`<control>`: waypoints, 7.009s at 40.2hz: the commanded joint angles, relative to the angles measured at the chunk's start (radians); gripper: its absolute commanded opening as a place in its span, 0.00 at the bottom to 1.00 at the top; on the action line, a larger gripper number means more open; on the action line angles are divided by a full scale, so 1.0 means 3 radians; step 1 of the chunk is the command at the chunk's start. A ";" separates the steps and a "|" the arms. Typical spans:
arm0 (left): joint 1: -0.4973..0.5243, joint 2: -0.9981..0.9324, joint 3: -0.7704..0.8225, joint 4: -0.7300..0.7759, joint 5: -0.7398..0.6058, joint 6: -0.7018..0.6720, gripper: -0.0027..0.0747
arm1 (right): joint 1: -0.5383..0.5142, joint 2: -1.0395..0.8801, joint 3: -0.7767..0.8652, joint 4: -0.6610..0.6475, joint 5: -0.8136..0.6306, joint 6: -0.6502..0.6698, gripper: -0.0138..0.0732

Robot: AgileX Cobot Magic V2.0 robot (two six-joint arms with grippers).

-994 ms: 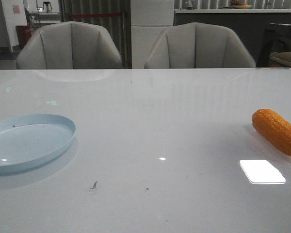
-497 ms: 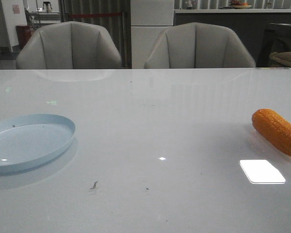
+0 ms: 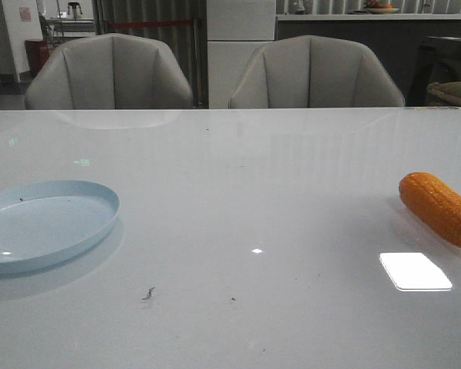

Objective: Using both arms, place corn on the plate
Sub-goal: 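Hook the left gripper on the plate rim and drag it toward the table center, then release the plate and lift the left gripper away, then lower the right gripper over the orange corn cob and grasp it, then carry the corn with the right gripper over the plate and lower it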

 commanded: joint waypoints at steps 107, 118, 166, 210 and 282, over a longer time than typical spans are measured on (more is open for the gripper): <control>-0.1491 0.1232 -0.1844 -0.1247 0.1175 0.0003 0.17 | -0.0015 -0.0035 -0.0100 0.0018 -0.0105 -0.0010 0.72; -0.1582 0.1282 -0.1850 -0.0884 0.1155 0.0094 0.20 | -0.0015 -0.0035 -0.0100 0.0018 -0.0105 -0.0010 0.72; -0.1582 0.0167 -0.4493 0.0084 0.1275 0.0187 0.67 | -0.0015 -0.0035 -0.0100 0.0018 -0.0044 -0.0010 0.72; -0.1582 -0.3237 0.0749 0.1591 0.0267 -0.0973 0.67 | -0.0022 0.1535 -0.1485 -0.1045 0.0548 0.0380 0.72; -0.1582 -0.3370 0.0757 0.1675 0.0288 -0.0973 0.67 | 0.0539 0.2790 -0.2799 -0.1039 0.1428 0.0159 0.58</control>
